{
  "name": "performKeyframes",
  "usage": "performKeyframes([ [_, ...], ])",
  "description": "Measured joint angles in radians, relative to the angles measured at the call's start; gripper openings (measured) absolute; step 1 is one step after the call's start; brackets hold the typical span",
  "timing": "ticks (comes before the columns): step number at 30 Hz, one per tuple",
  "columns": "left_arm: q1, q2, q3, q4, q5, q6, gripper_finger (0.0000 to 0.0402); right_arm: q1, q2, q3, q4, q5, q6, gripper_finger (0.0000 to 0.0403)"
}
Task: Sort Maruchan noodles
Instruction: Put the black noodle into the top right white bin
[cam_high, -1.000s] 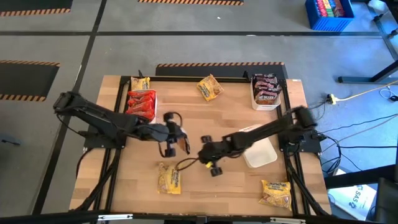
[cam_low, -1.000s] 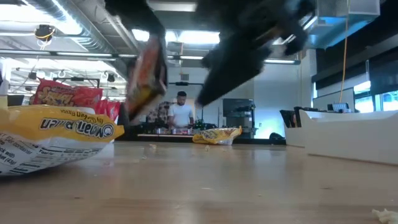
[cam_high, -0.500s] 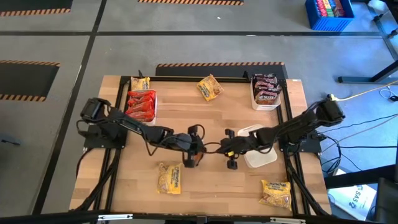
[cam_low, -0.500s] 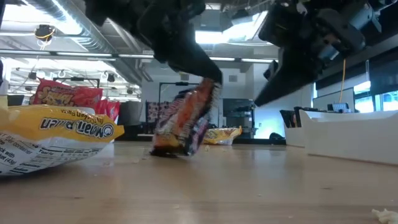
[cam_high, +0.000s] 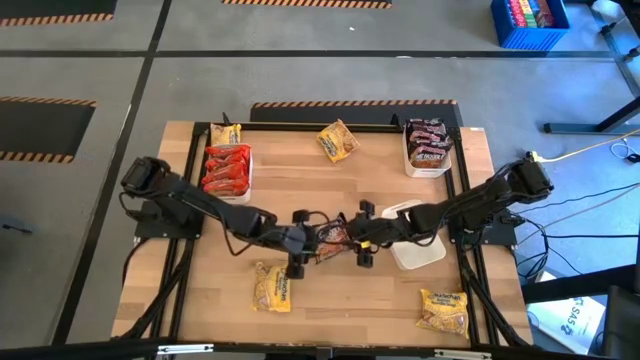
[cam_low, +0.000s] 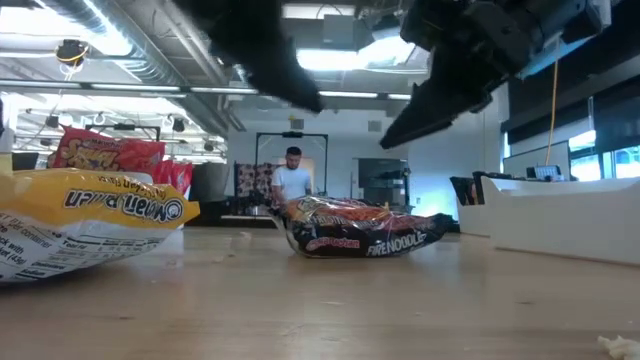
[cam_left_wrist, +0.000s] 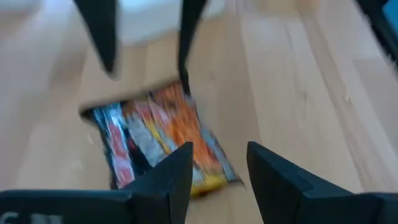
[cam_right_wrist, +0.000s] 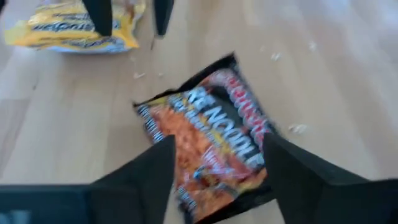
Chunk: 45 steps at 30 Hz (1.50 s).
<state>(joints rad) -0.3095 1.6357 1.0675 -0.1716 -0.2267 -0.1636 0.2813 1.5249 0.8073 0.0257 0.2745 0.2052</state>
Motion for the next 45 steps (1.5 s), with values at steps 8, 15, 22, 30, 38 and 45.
performKeyframes([
  [8, -0.065, 0.055, -0.061, 0.069, -0.13, -0.073, 0.0144, -0.06, 0.0, 0.011, 0.03, 0.068, -0.059, 0.0257],
  [15, -0.07, 0.179, -0.101, 0.402, -0.151, -0.046, 0.0144, -0.171, 0.0, 0.012, 0.074, 0.074, -0.078, 0.0257],
  [22, -0.031, 0.301, -0.102, 0.486, -0.126, -0.072, 0.0144, -0.241, 0.0, 0.012, 0.104, -0.099, -0.09, 0.0257],
  [30, 0.014, 0.298, -0.099, 0.4, -0.008, -0.065, 0.0144, -0.321, 0.042, 0.012, 0.12, -0.271, -0.079, 0.0257],
  [38, 0.026, 0.297, -0.098, 0.381, 0.018, -0.062, 0.0143, -0.408, 0.141, 0.024, 0.154, -0.455, 0.024, 0.0257],
  [45, 0.025, 0.297, -0.099, 0.38, 0.018, -0.062, 0.0143, -0.461, 0.255, 0.14, 0.077, -0.631, 0.079, 0.0257],
])
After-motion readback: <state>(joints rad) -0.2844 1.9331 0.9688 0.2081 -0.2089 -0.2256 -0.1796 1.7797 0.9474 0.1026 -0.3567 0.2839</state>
